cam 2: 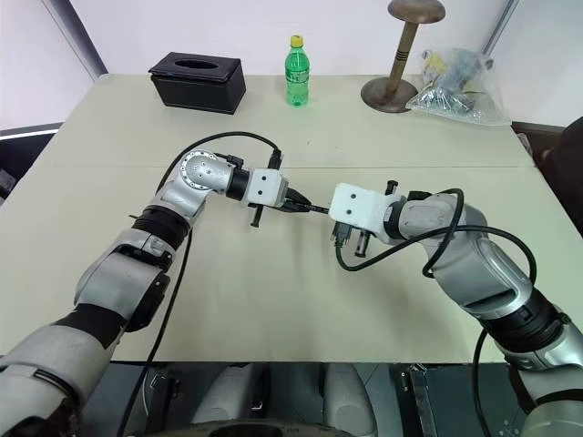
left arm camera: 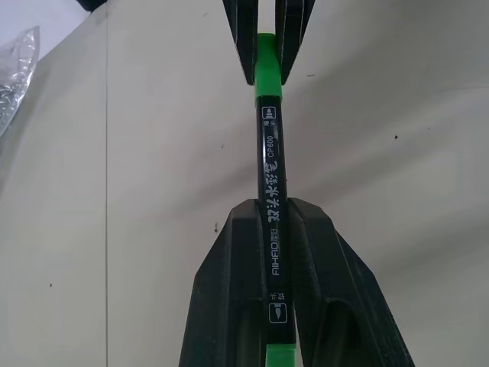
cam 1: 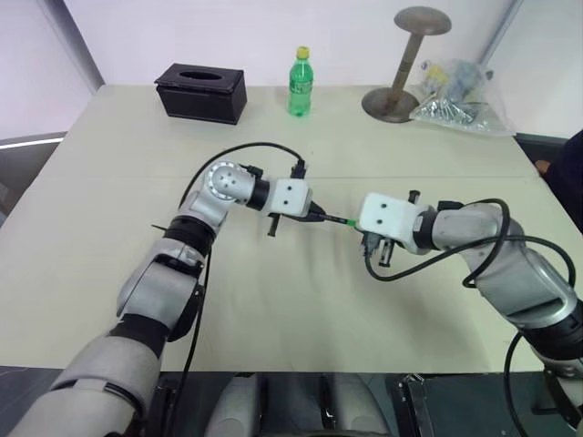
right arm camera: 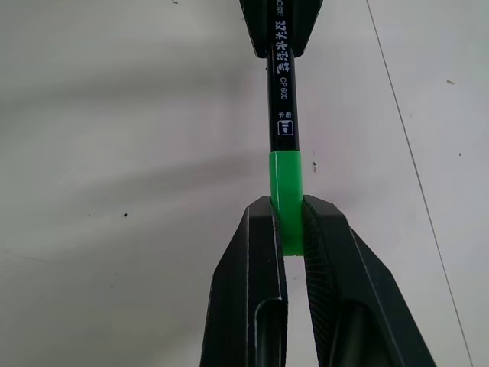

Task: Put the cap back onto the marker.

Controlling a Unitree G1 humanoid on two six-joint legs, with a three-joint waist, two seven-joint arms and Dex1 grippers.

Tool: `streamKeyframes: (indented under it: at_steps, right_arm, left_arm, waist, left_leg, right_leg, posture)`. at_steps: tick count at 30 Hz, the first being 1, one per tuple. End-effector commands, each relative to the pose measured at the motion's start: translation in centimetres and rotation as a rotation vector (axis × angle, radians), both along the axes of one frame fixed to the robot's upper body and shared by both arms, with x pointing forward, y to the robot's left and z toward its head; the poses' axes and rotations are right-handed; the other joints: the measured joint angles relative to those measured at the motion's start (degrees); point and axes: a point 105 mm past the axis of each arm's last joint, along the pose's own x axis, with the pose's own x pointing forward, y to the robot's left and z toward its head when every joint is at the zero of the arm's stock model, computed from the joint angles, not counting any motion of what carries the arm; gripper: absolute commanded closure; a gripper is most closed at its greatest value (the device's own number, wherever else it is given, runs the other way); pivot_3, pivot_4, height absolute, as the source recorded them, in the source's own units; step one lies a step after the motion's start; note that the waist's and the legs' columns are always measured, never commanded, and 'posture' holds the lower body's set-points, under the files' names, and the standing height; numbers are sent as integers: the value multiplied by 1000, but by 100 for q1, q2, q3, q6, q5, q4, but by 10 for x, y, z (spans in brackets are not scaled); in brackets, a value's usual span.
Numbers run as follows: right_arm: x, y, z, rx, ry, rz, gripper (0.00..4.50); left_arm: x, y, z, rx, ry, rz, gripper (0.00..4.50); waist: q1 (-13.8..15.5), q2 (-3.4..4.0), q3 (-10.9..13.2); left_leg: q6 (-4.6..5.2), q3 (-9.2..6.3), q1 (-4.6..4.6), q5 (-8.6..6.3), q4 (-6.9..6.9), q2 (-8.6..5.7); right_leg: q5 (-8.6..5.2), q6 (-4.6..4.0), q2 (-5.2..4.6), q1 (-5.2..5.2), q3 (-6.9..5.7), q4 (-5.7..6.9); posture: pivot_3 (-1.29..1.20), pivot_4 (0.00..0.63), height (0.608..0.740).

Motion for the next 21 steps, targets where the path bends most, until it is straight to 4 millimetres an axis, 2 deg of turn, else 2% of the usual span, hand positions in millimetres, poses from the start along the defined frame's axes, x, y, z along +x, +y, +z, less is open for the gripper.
streamKeyframes:
  at_steps: [1,3,6,10,12,13,17,21]
  right_arm:
    - [-1,2,17,7,-68,23,4450]
    - [-2,2,17,5,-66,27,4450]
    - [-2,1,16,0,-68,27,3280]
    - [-2,0,15,-3,-52,24,1294]
    - [-4,-7,14,-21,-42,7,280]
    - [-5,-12,13,-34,-35,-7,98]
    - [-13,-37,14,-87,-6,-56,98]
    - [-22,-49,20,-49,-16,-110,98]
  left_arm:
    - [-6,-12,19,-64,-57,-54,4500]
    - [-6,-12,19,-66,-58,-53,4500]
    - [-6,-12,19,-66,-58,-54,4500]
    - [-6,-10,19,-65,-56,-56,4500]
    - [-7,-6,18,-56,-54,-54,4500]
    - [-7,-4,17,-52,-53,-54,4500]
    - [-6,9,13,-28,-38,-32,4500]
    - [-4,26,3,5,9,26,4500]
  waist:
    - [2,0,0]
    - [2,0,0]
    - [2,0,0]
    - [6,0,0]
    - [-7,0,0]
    - [-6,0,0]
    - [7,1,-1]
    - [8,1,-1]
  left_leg:
    - [0,0,0,0,0,0]
    - [0,0,0,0,0,0]
    - [0,0,0,0,0,0]
    - [0,0,-1,0,1,0]
    - [0,0,0,0,0,0]
    - [0,0,-1,0,0,1]
    - [0,1,-2,0,-1,2]
    - [0,0,-2,0,0,4]
  right_leg:
    - [0,0,0,0,0,0]
    - [0,0,0,0,0,0]
    - [0,0,0,0,0,0]
    - [0,0,-2,1,1,0]
    - [0,0,0,0,1,0]
    - [0,0,1,-2,0,1]
    - [0,0,-1,-2,1,-1]
    - [0,0,0,-2,1,1]
  posture:
    - [0,150,740]
    - [0,150,740]
    - [0,150,740]
    - [0,150,740]
    - [0,150,740]
    - [0,150,740]
    - [0,150,740]
    - [0,150,740]
